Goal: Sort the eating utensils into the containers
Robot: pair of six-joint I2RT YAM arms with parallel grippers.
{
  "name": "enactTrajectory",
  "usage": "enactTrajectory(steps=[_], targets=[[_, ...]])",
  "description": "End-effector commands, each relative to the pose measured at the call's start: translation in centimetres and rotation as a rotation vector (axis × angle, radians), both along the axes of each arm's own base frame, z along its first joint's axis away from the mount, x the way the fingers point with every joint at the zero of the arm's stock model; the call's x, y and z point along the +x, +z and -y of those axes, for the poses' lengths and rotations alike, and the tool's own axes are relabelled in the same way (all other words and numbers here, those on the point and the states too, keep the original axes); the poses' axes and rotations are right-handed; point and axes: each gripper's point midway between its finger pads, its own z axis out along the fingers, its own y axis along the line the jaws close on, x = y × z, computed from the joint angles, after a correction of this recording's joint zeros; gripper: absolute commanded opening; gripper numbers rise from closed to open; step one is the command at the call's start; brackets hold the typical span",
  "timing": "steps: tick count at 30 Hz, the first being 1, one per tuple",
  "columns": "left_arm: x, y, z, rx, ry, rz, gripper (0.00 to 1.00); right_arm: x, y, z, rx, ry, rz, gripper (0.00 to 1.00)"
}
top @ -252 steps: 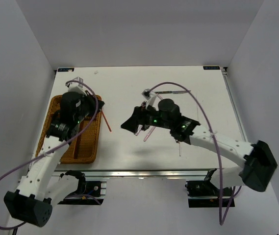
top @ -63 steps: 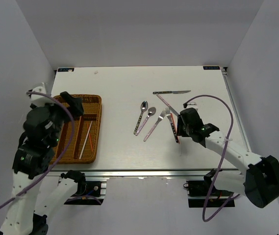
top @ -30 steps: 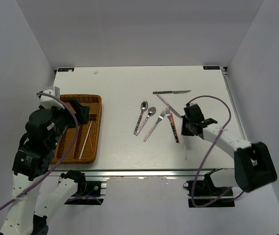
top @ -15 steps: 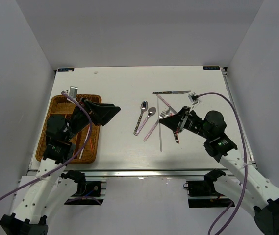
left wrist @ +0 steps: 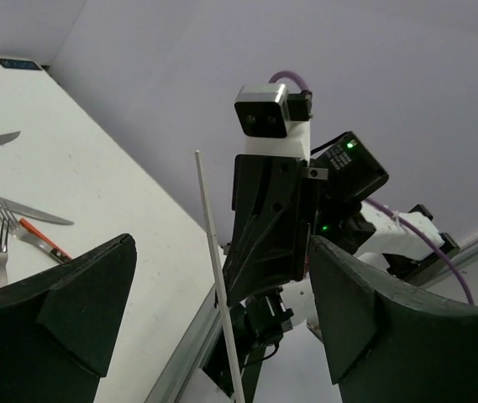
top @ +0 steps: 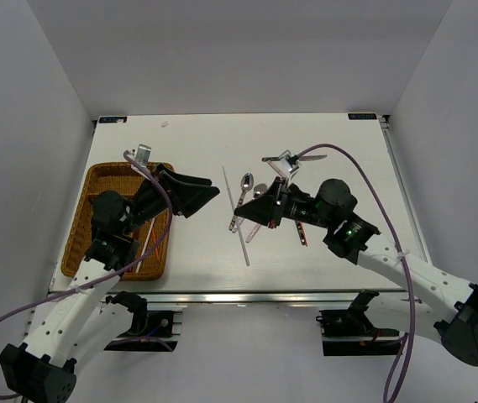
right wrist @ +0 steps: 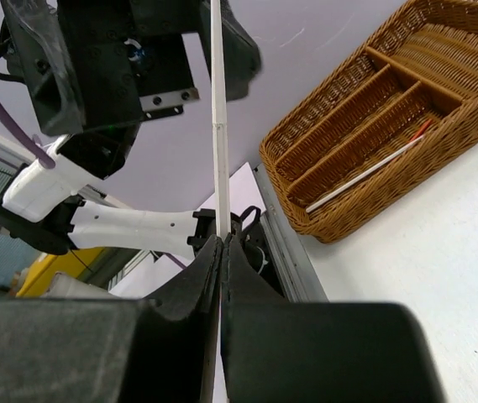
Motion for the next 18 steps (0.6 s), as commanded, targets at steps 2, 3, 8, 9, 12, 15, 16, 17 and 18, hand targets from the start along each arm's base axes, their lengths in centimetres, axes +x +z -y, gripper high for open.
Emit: enactTrajectory(steps=[2, 3, 8, 9, 12, 15, 16, 17, 18], targets=[[0.3, -1.4, 0.4, 0.031, -0.005, -0.005, 0.89, -0.3, 3.7, -1.9, 0.071, 0.015, 0.075, 0.0], [0.4, -1.6, 0.5, 0.034, -0.005, -0.012, 0.88, -0.4, 3.7, -2.4, 0.068, 0.024, 0.077, 0.0], [0.4, -2.0, 1.0, 0.035, -0.021, -0.018, 0.81, -0.8, 2.9, -5.0, 0.025, 0.062, 0.065, 0.0], [0.5, -2.0, 1.0, 0.035, -0.02, -0.02, 0.79, -1.0, 3.2, -5.3, 0.028, 0.071, 0.071, 0.0], [1.0, -2.5, 1.2, 0.054, -0.017, -0.037, 0.49, -1.4, 3.0, -6.2, 0.023, 0.089, 0.071, 0.0], [1.9, -4.1, 1.0, 0.139, 0.021, -0.094, 0.0, -0.9, 2.8, -5.8, 0.02, 0.043, 0.069, 0.0], [2.3, -4.2, 0.8, 0.161, 0.049, -0.098, 0.0, -0.6, 2.7, -5.6, 0.02, 0.022, 0.07, 0.0], [2.5, -4.4, 0.5, 0.179, 0.071, -0.107, 0.0, -0.4, 2.7, -5.2, 0.019, -0.002, 0.071, 0.05], [2.9, -3.8, 0.1, 0.19, 0.109, -0.1, 0.0, 0.0, 2.0, -4.8, -0.006, -0.032, 0.063, 0.18]])
